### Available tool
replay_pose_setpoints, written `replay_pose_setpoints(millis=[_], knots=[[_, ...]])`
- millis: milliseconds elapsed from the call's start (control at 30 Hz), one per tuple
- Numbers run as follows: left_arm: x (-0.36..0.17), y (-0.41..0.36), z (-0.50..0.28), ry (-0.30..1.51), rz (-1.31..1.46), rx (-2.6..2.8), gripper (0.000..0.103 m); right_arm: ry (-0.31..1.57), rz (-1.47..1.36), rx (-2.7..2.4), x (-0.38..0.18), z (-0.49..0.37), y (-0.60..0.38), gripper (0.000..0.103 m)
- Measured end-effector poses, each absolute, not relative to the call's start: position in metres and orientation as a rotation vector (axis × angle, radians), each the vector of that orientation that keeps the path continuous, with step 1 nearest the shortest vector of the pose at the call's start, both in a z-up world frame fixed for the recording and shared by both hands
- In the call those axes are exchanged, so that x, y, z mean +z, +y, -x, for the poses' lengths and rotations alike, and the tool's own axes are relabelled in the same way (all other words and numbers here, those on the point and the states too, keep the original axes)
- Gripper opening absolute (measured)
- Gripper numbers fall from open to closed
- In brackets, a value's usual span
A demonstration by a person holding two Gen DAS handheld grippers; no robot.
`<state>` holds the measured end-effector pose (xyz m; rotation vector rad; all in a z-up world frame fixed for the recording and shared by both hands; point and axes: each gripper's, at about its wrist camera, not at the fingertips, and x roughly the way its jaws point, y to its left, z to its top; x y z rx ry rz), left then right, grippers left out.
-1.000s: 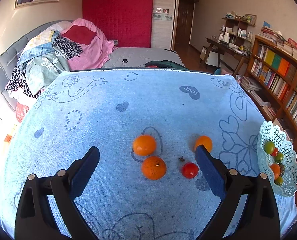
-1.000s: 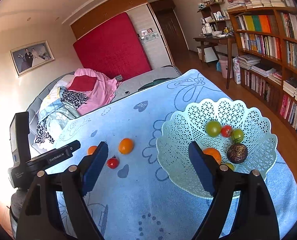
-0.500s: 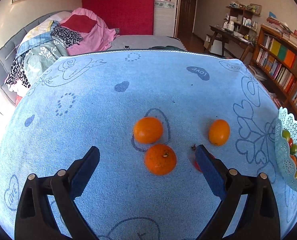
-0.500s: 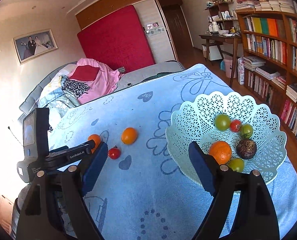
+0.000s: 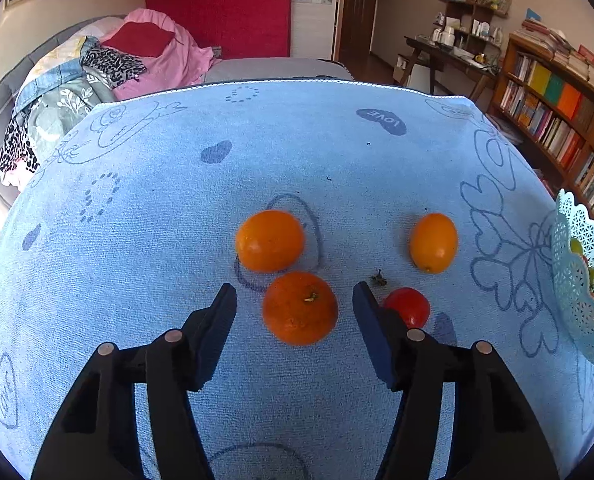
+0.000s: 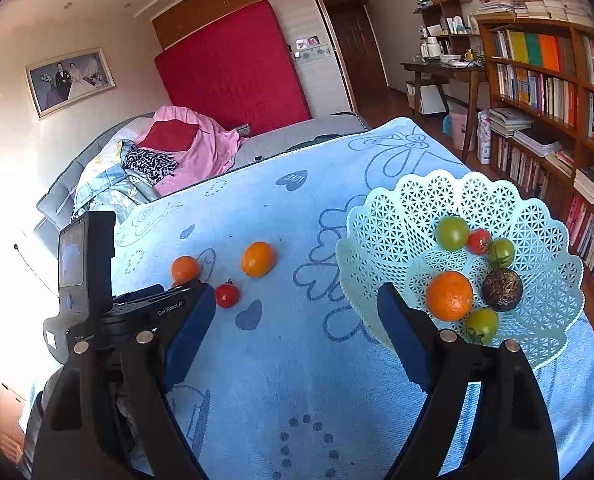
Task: Organize fruits
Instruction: 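Grasp a round orange with the left tool, then grasp the last red tomato with the right tool while the left tool holds the orange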
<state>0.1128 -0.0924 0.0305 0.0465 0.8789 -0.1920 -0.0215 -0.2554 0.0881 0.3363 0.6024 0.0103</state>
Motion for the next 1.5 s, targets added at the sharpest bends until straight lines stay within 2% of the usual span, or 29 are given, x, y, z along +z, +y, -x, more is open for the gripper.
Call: replay_pose_setpoints(millis=[300,833,1300,1367,1500], knots=[[0.021,-0.087,-0.118,0.910,-0.007,-0.229,0.039,0.621,-0.322,0.016,0.082,0.018,-0.250,0.084],[0.050,-0.070,-0.097,0.803,0.015,-0.203,0.039,0.637,-0.260,0.041,0.078,0.004,-0.233,0.084],[0.073,-0.042,-0.089,0.711,0.060,-0.061,0.039,0.711,-0.144,0.181,0.077,-0.053,-0.176,0.084],[0.072,-0.037,-0.090,0.719,0.076,-0.049,0.039,0.732,-0.120,0.188,0.071,-0.063,-0.168,0.082],[0.072,-0.027,-0.091,0.728,0.102,-0.024,0.039,0.780,-0.097,0.204,0.058,-0.080,-0.156,0.066]])
